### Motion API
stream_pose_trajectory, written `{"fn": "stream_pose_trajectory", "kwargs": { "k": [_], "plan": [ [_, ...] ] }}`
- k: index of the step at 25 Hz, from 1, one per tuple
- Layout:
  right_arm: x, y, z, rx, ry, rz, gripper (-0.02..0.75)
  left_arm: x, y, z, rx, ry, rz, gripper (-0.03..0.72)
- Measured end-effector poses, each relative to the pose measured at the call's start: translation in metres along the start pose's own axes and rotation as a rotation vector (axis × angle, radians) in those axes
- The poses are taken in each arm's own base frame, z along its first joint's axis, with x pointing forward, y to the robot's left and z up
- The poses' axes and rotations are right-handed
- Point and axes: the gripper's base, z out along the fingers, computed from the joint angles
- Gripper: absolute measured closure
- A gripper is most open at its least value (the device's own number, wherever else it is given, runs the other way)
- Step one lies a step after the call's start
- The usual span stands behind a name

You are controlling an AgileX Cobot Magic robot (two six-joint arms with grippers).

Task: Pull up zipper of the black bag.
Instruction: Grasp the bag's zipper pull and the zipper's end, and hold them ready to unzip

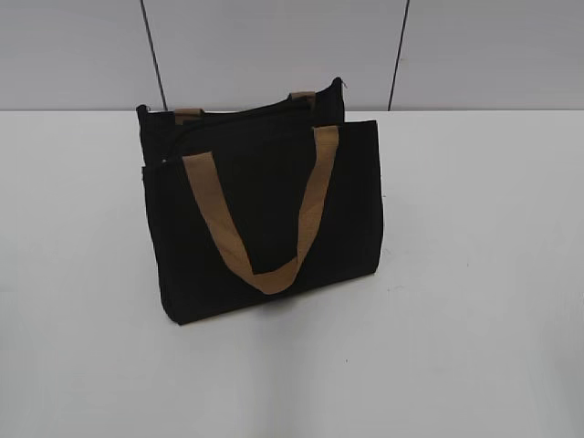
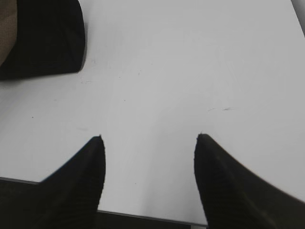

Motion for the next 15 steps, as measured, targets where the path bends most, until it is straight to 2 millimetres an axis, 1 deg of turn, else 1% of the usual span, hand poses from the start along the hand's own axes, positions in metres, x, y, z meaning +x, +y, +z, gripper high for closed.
{"fn": "stream_pose_trajectory", "kwargs": {
  "k": [15],
  "plan": [
    [0.0000, 0.0000, 0.0000, 0.000, 0.000, 0.000, 0.277, 0.0000, 0.0000, 0.0000, 0.000, 0.000, 0.000, 0.447]
  ]
}}
